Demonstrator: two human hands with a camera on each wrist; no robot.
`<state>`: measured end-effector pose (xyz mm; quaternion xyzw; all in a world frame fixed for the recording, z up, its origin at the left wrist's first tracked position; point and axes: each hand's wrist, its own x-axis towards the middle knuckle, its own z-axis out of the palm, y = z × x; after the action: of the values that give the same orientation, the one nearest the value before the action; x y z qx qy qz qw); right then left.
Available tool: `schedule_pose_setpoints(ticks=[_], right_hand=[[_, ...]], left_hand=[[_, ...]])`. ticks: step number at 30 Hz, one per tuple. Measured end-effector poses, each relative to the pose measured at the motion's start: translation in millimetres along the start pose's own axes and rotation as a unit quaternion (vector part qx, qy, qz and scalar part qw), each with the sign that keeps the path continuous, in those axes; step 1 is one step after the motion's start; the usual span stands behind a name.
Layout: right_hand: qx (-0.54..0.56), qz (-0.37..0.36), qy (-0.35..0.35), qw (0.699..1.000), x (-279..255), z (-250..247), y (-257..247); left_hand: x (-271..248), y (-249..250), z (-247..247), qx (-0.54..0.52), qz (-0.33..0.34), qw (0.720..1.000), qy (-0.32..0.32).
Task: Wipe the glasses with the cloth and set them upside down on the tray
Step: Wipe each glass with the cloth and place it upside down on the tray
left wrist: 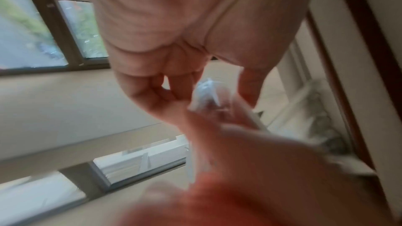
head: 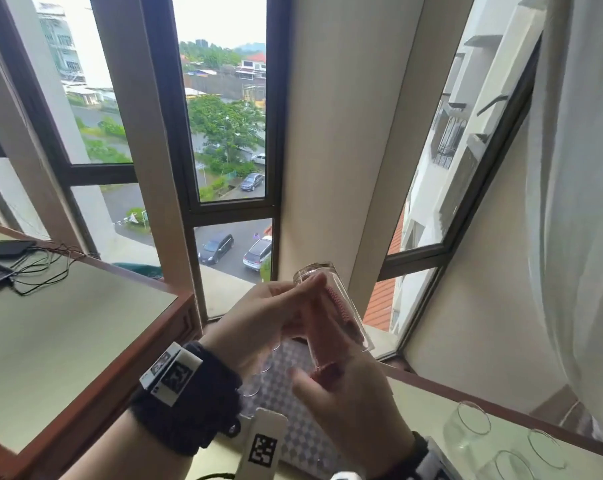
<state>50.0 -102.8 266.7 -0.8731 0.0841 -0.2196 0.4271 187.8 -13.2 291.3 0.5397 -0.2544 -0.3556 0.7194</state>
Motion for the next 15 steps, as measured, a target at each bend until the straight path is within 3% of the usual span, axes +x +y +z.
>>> schedule_pose_setpoints(ticks=[2, 4, 6, 8, 10, 15], right_hand=[[0.238, 0.020, -0.062, 0.969, 2, 0, -13], [0.403, 0.023, -0.087, 0.911, 6, 5, -16], [0.507, 0.053, -0.076, 0.857, 13, 13, -9], [0.547, 0.097, -0.051, 0.830, 15, 19, 0], [0.533, 0.133, -0.026, 0.836, 13, 19, 9], [0.286, 0.210, 0.024, 0.935, 0, 19, 23]], left_hand=[[-2, -6, -13, -0.061, 0.010, 0.998, -0.015], [-3, -15, -23, -0.105, 0.038, 0.993, -0.026], [2, -22, -32, -0.116, 0.076, 0.990, -0.018], [8, -27, -46, -0.118, 0.100, 0.988, 0.008], [11, -28, -64, -0.115, 0.103, 0.988, 0.033], [8, -44, -112, -0.045, 0.081, 0.991, 0.093]])
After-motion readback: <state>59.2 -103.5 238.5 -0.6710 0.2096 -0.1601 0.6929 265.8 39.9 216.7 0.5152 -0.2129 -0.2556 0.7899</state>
